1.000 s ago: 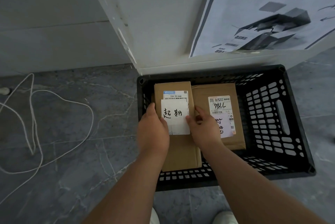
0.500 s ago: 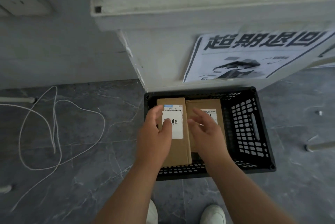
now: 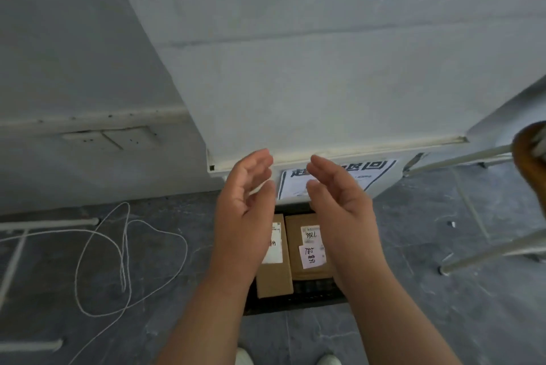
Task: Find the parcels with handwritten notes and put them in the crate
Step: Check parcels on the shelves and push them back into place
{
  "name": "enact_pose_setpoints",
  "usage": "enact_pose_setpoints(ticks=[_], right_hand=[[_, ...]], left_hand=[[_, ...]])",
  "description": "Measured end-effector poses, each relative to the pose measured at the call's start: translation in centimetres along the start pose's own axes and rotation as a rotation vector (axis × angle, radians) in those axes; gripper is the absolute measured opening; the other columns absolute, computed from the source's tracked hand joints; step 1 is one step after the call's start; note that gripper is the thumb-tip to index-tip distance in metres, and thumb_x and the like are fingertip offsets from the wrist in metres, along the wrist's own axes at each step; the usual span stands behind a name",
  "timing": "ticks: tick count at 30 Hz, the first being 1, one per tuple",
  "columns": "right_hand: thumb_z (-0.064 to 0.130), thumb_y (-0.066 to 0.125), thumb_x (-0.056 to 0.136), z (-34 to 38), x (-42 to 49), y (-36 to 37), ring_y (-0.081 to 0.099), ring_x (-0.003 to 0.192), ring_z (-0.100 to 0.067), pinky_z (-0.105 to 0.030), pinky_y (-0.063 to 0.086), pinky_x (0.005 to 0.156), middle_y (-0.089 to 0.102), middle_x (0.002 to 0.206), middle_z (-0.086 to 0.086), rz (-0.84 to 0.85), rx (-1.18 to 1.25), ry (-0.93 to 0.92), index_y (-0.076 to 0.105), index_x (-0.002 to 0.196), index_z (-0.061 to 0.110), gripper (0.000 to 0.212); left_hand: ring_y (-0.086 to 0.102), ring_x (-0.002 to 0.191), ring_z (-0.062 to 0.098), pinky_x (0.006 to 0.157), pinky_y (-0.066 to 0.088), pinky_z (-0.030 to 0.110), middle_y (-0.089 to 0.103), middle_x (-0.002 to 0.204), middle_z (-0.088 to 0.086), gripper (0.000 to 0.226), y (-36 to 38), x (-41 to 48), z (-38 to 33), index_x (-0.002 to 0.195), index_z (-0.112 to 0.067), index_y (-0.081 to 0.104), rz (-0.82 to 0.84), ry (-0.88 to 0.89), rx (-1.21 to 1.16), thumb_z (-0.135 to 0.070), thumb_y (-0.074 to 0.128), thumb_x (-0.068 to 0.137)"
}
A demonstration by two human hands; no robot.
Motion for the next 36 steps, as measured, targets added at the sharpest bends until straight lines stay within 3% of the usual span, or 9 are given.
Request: enact_pose_setpoints(ticks=[5,9,18,24,30,33,36], right_hand=[[0.016,0.060,0.098,12.3,-3.4,-1.6,0.062,0.111,0.009,-0.028,0.051,0.098,0.070,0.121,0.021,-0.015,0.056,-0.133,0.066,0.123,0.037,0.033],[0.017,0.060,0.098,21.3,-6.2,-4.0,0.062,0.111,0.009,-0.031,0.051,0.101,0.070,0.120,0.023,-0.029,0.084,-0.232,0.066,0.123,0.037,0.032],[0.011,0.058,0.098,37.3,-12.0,-13.9,0.066,0.111,-0.002,-0.039,0.051,0.103,0.073,0.115,0.017,-0.170,0.158,-0.416,0.069,0.116,0.034,0.031],[0.010,0.059,0.097,42.2,-16.4,-22.3,0.066,0.109,-0.003,-0.031,0.052,0.094,0.074,0.113,0.016,-0.345,0.134,-0.530,0.069,0.115,0.033,0.031],[0.008,0.059,0.097,43.5,-21.4,-29.6,0.069,0.096,-0.001,-0.022,0.054,0.077,0.076,0.104,0.014,-0.635,0.142,-0.579,0.071,0.113,0.029,0.029],[0.009,0.059,0.097,43.3,-25.2,-31.5,0.070,0.098,-0.003,-0.026,0.057,0.085,0.075,0.104,0.018,-0.800,0.120,-0.578,0.071,0.111,0.030,0.028],[0.007,0.058,0.097,42.3,-29.3,-32.5,0.071,0.091,0.001,-0.019,0.058,0.075,0.076,0.101,0.014,-0.934,0.137,-0.559,0.070,0.108,0.030,0.028]], left_hand=[[0.062,0.116,-0.003,0.097,0.046,0.022,0.068,0.124,-0.019,0.045,0.5,-0.8,-12.0,0.120,-0.042,0.060,0.021,0.068,-0.082,-0.003,0.053,0.098],[0.062,0.115,-0.005,0.095,0.048,0.021,0.068,0.123,-0.020,0.044,1.7,-2.1,-21.5,0.123,-0.040,0.060,0.062,0.138,-0.107,-0.004,0.053,0.098],[0.065,0.112,0.001,0.103,0.049,0.033,0.073,0.116,-0.018,0.041,7.9,-6.9,-39.4,0.120,-0.036,0.063,0.188,0.271,-0.188,-0.003,0.057,0.097],[0.066,0.109,-0.001,0.101,0.049,0.031,0.073,0.116,-0.018,0.039,15.4,-11.0,-46.3,0.119,-0.036,0.064,0.382,0.341,-0.234,-0.004,0.058,0.096],[0.067,0.109,0.000,0.094,0.051,0.024,0.073,0.117,-0.015,0.041,22.3,-14.2,-49.4,0.120,-0.034,0.064,0.647,0.366,-0.271,-0.001,0.057,0.096],[0.068,0.107,0.000,0.086,0.055,0.018,0.074,0.112,-0.017,0.038,24.9,-16.7,-50.1,0.118,-0.031,0.064,0.829,0.351,-0.294,-0.001,0.055,0.097],[0.068,0.109,0.003,0.090,0.053,0.023,0.074,0.115,-0.011,0.035,26.8,-19.5,-50.1,0.118,-0.028,0.065,0.987,0.325,-0.310,-0.001,0.054,0.098]])
Point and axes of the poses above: each hand's wrist, its own x-axis towards the middle knuckle, its own y-axis out of the palm, z = x × y, the point moved 7 cm from there along x, towards the middle knuckle
